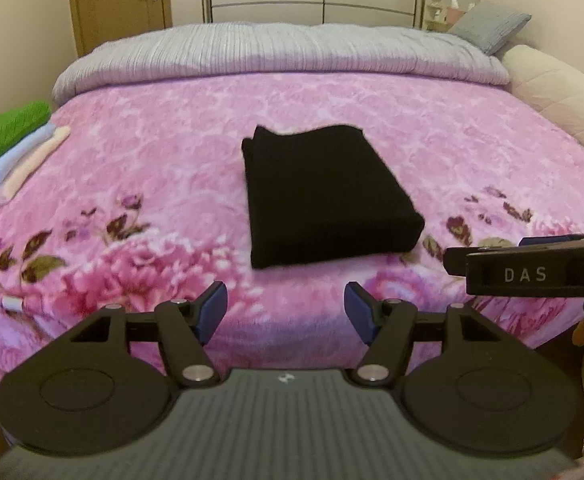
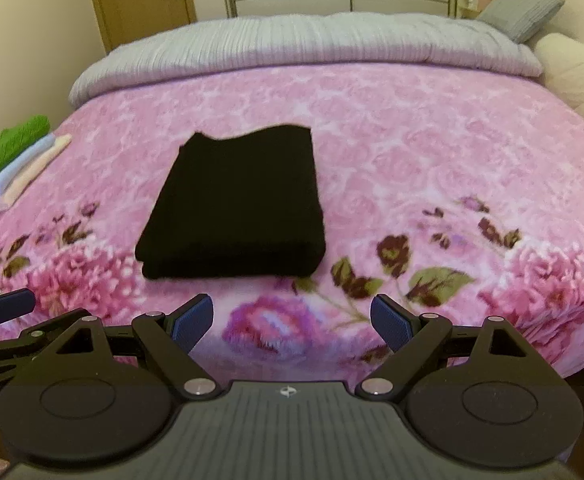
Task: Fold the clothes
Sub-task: 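Open both tools and withdraw from the folded black bundle, then grasp the folded black bundle with both tools and lift it, then carry the black bundle with both tools onto the green towel stack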
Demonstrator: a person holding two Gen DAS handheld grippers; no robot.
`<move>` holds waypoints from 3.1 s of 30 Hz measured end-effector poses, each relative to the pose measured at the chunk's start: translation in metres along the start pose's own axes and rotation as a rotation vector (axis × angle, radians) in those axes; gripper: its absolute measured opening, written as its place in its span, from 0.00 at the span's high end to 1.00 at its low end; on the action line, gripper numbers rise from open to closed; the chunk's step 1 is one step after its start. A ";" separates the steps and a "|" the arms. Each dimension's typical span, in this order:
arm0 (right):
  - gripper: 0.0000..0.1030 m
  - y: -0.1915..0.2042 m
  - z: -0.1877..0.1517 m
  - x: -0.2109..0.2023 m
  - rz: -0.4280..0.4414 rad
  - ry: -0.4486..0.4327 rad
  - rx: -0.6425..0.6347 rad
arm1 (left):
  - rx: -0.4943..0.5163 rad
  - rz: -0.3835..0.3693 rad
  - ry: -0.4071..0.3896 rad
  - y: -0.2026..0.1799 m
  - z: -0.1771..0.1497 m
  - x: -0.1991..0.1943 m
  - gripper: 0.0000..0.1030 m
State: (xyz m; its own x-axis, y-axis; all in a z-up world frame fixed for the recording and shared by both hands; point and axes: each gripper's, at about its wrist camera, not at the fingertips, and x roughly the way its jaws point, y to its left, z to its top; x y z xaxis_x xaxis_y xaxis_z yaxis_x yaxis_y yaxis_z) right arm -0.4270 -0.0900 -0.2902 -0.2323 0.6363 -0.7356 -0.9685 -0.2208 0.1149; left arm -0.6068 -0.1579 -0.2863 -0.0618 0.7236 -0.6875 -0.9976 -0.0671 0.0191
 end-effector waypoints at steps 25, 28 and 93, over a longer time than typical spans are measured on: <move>0.14 -0.056 0.019 0.072 0.123 0.078 0.161 | -0.400 -0.315 0.117 0.088 0.031 0.110 0.38; 0.14 -0.082 0.025 0.087 0.247 0.083 0.301 | -0.537 -0.379 0.133 0.110 0.032 0.131 0.38; 0.60 0.145 0.302 0.139 0.947 0.441 0.428 | -0.882 -0.386 0.030 0.362 0.228 0.043 0.72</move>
State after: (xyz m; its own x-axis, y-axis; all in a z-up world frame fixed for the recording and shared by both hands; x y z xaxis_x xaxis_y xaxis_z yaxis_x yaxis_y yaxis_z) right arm -0.6263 0.1894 -0.1743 -0.9198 0.0115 -0.3921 -0.3893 -0.1500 0.9088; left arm -0.9783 0.0060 -0.1434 0.2787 0.7866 -0.5510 -0.5652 -0.3295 -0.7563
